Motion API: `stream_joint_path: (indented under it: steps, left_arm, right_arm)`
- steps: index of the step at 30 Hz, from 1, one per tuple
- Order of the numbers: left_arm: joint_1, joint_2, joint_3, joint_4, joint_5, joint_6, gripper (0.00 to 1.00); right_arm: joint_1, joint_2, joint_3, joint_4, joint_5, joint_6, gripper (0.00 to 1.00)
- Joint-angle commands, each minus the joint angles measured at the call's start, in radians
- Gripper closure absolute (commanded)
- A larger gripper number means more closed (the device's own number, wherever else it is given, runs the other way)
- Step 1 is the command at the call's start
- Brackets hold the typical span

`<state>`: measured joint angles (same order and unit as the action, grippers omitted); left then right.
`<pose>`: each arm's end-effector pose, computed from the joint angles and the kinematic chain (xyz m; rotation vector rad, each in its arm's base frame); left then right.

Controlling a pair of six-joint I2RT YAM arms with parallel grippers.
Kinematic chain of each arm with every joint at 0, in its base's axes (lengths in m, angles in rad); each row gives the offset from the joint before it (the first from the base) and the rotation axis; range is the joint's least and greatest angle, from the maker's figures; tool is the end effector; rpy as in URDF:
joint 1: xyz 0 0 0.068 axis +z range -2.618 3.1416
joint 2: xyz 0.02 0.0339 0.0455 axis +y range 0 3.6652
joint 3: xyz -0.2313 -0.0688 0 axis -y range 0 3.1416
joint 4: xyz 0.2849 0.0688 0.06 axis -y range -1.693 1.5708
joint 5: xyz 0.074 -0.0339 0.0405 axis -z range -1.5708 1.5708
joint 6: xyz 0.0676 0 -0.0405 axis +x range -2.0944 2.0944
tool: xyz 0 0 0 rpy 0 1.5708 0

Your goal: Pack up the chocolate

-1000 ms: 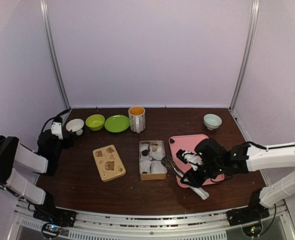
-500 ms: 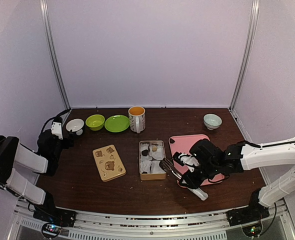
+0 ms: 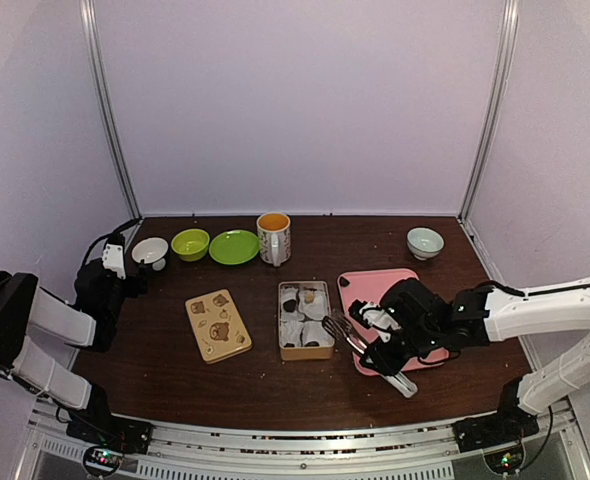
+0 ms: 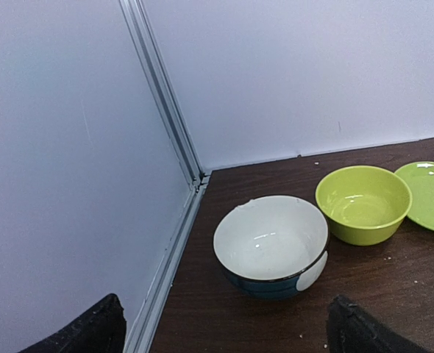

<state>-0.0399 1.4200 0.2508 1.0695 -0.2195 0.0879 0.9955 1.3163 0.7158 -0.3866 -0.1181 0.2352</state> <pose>0.2915 0.0031 0.0895 -0.0594 1.6717 0.2195 0.1612 0.2632 0.1081 -1.0347 2.4616 0.5919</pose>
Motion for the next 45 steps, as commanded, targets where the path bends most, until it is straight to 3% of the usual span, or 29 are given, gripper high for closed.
stream_joint_path:
  steps: [1,5,9,20,28,45]
  left_arm:
    - [0.009,0.007,0.015,0.052,0.011,-0.005,0.02]
    - [0.009,0.007,0.016,0.052,0.012,-0.005,0.02]
    - [0.008,0.007,0.015,0.053,0.011,-0.005,0.02]
    - [0.008,0.007,0.015,0.052,0.011,-0.004,0.02]
    - [0.008,0.007,0.015,0.053,0.011,-0.005,0.02]
    - [0.008,0.007,0.015,0.052,0.012,-0.005,0.02]
  right_arm:
    - [-0.007,-0.087,0.031,-0.023,0.274,0.057,0.61]
    - [-0.047,-0.141,0.027,-0.040,0.422,0.126,0.59]
    - [-0.120,-0.142,0.039,-0.039,0.447,0.201,0.57]
    - [-0.271,0.064,0.159,-0.075,0.407,0.278,0.57]
    - [-0.336,0.217,0.199,-0.051,0.283,0.246,0.57]
    - [-0.389,0.286,0.197,0.000,0.133,0.206,0.55]
